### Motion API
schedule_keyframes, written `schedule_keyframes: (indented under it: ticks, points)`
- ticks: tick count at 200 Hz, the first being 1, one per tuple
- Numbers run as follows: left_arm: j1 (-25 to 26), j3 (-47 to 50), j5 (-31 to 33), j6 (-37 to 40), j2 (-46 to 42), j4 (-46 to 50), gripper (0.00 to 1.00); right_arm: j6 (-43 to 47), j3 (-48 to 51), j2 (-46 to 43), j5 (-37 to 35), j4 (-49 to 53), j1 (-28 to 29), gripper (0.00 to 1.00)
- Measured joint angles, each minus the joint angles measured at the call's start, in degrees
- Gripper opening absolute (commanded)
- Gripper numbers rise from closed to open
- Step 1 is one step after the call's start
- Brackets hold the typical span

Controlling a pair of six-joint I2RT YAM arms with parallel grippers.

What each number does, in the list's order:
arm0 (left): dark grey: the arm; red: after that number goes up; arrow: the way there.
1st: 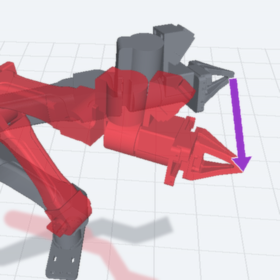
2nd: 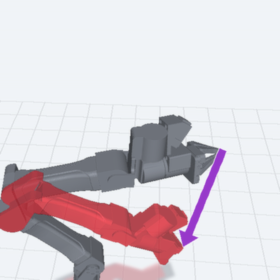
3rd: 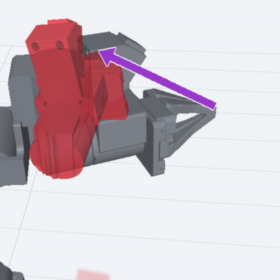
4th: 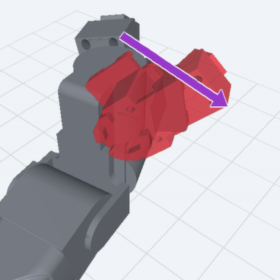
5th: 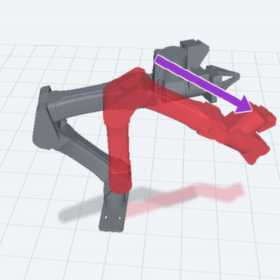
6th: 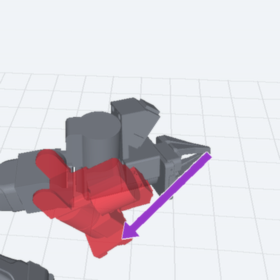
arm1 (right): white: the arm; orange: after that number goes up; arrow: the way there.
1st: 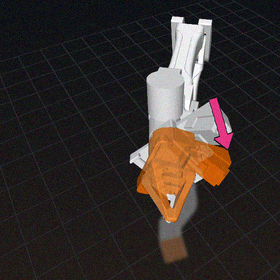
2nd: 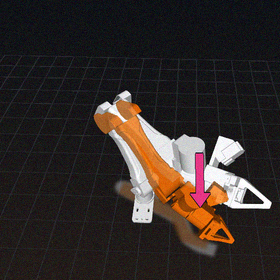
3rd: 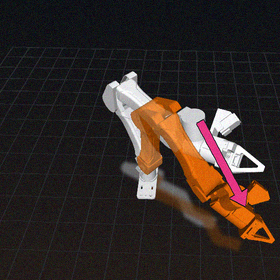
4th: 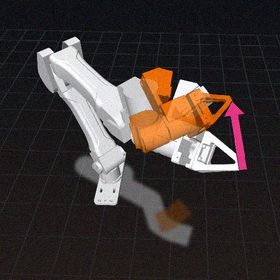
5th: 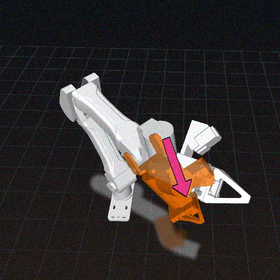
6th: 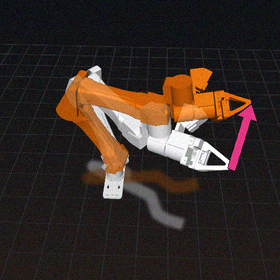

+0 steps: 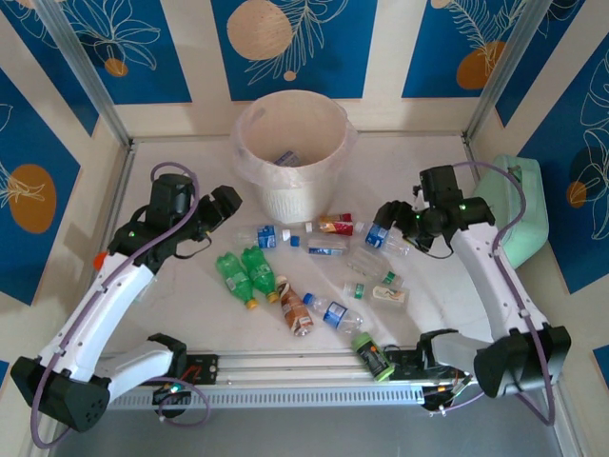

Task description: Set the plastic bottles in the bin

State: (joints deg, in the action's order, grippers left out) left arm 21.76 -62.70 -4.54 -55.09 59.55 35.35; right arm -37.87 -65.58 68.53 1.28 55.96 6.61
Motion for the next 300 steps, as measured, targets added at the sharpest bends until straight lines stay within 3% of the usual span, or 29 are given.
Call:
schedule_keyframes:
  ticks: [29, 80, 159, 247, 300]
  points:
    - [0.0, 0.8, -0.3, -0.2, 0.0, -0.2, 0.83, -5.2, 2.5, 2.8, 2.3, -1.9, -4.7, 0.82]
    - [0.0, 1.2, -1.5, -0.5, 0.2, -0.7, 0.83, -19.9, 7.9, 5.5, 6.7, -8.1, -5.6, 0.83]
    - [0.0, 1.6, -3.0, -0.5, 0.2, -1.5, 0.84, -36.2, 10.1, 10.9, 6.8, -13.8, -6.6, 0.87]
    - [0.0, 1.6, -3.6, -0.4, 0.2, -1.9, 0.84, -44.5, 11.4, 15.7, 3.7, -19.3, -7.2, 0.94]
    - [0.0, 2.3, -4.0, -0.4, 0.3, -2.0, 0.84, -46.2, 11.7, 18.7, 2.6, -21.4, -7.7, 0.92]
